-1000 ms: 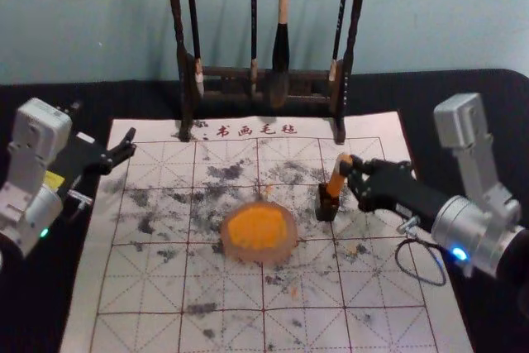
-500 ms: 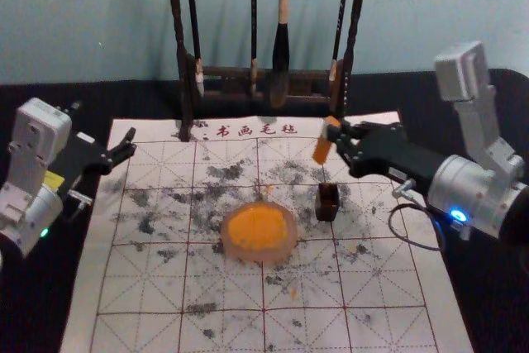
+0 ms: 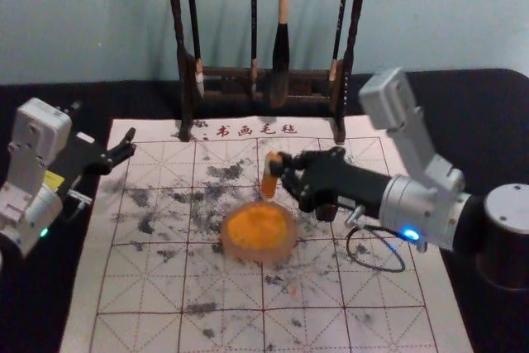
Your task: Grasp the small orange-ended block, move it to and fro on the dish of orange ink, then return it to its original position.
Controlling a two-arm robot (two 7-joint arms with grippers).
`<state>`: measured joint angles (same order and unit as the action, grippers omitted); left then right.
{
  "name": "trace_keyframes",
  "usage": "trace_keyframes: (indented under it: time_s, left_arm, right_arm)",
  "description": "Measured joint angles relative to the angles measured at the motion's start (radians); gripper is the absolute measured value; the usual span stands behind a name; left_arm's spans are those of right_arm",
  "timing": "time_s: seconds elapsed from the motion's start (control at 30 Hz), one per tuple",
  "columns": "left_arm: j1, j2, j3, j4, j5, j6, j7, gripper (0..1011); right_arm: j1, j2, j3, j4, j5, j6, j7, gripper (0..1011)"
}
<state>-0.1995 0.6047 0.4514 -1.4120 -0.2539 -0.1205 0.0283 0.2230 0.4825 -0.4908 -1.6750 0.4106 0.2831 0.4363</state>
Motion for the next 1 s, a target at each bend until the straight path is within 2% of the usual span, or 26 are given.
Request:
trace_keyframes:
  time_s: [0.2,0.47,1.0]
  left_arm:
    - [0.0,0.0,0.0,0.0,0.0,0.0,0.0,1001]
    - [0.0,0.0,0.0,0.0,0.0,0.0,0.0,1001]
    - [0.0,0.0,0.0,0.0,0.0,0.0,0.0,1001]
  right_arm:
    - [0.017,0.001,-0.041,0.026,-0.025,0.001,0.02,108]
    - [0.033,-0.017,-0.066,0.064,-0.054,0.015,0.014,109]
    - [0.043,-0.061,-0.072,0.118,-0.099,0.035,-0.011,108]
